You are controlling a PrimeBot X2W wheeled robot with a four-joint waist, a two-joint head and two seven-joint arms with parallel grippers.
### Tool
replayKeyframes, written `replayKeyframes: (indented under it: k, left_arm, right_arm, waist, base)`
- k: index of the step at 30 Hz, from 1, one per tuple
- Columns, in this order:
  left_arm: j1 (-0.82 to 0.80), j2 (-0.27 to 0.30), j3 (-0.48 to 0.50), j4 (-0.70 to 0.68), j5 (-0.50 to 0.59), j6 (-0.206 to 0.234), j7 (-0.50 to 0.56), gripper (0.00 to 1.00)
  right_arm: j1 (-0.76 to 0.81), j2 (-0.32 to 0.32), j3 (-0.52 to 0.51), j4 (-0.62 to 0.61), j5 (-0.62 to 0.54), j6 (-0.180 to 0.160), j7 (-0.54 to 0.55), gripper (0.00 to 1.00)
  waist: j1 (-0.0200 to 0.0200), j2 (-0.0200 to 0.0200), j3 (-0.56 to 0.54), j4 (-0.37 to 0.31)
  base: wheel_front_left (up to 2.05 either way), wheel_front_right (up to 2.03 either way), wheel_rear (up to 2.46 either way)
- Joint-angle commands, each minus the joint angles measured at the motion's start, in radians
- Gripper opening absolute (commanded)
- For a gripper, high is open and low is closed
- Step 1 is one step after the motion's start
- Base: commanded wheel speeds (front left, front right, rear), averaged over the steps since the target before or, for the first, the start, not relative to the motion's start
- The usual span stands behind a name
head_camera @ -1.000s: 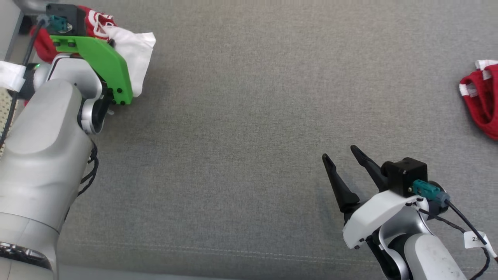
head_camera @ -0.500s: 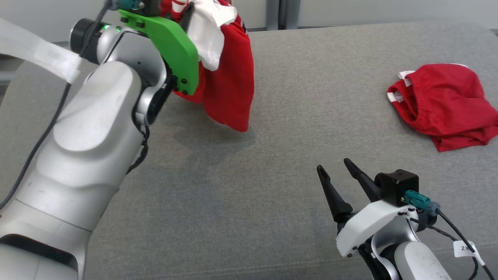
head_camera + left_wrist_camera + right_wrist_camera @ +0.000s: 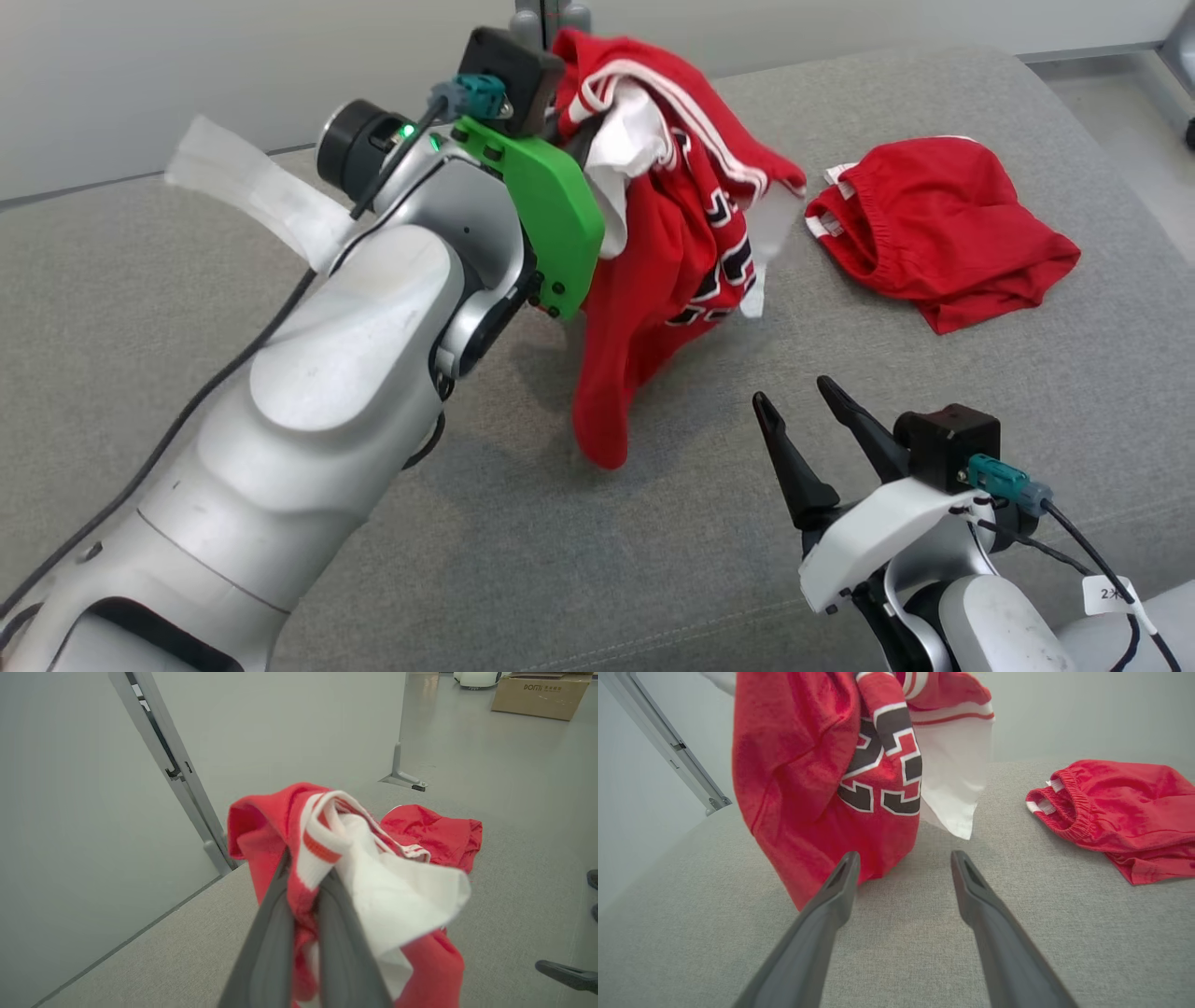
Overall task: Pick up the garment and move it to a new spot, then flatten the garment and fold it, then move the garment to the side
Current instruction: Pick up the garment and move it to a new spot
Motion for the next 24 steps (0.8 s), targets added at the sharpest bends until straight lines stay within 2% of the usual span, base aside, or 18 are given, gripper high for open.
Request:
replayKeyframes:
  k: [1,10,11,12,13,19,24]
  left_arm:
    - [0.027,0.009,-0.002,0.012,-0.003,0.005,-0.002,0.0]
    - [0.126,0.034,-0.03,0.166,-0.007,-0.001,-0.036,0.0]
    - [0.132,0.035,-0.033,0.187,-0.002,-0.004,-0.049,0.04]
    - [0.139,0.034,-0.033,0.208,0.0,-0.004,-0.066,0.47]
    - [0.144,0.036,-0.035,0.233,0.006,0.002,-0.079,1.0]
    - [0.158,0.025,-0.021,0.358,-0.005,0.004,-0.155,1.0]
    - [0.155,0.016,-0.003,0.406,-0.02,0.0,-0.197,1.0]
  right_arm:
    - [-0.012,0.0,0.002,0.004,0.006,0.0,-0.009,1.0]
    - [-0.034,0.0,0.009,0.019,0.017,0.0,-0.021,1.0]
    - [-0.035,0.0,0.01,0.02,0.018,0.0,-0.022,1.0]
    - [-0.036,0.0,0.012,0.022,0.019,0.0,-0.022,1.0]
    - [-0.037,0.0,0.013,0.023,0.02,0.0,-0.023,1.0]
    - [-0.037,-0.001,0.012,0.03,0.02,0.0,-0.026,1.0]
    - [-0.027,0.0,0.011,0.033,0.015,0.0,-0.025,1.0]
  waist:
    - [0.0001,-0.0001,0.01,-0.014]
    - [0.0001,-0.0001,0.026,-0.026]
    - [0.0001,-0.0001,0.027,-0.027]
    - [0.0001,-0.0001,0.028,-0.027]
    - [0.0001,-0.0001,0.029,-0.027]
    - [0.0001,-0.0001,0.029,-0.017]
    - [0.0001,-0.0001,0.021,-0.001]
  base:
    - [0.0,0.0,0.0]
    - [0.0,0.0,0.0]
    - [0.0,0.0,0.0]
    - [0.0,0.0,0.0]
    - [0.0,0.0,0.0]
    - [0.0,0.0,0.0]
    - [0.0,0.0,0.0]
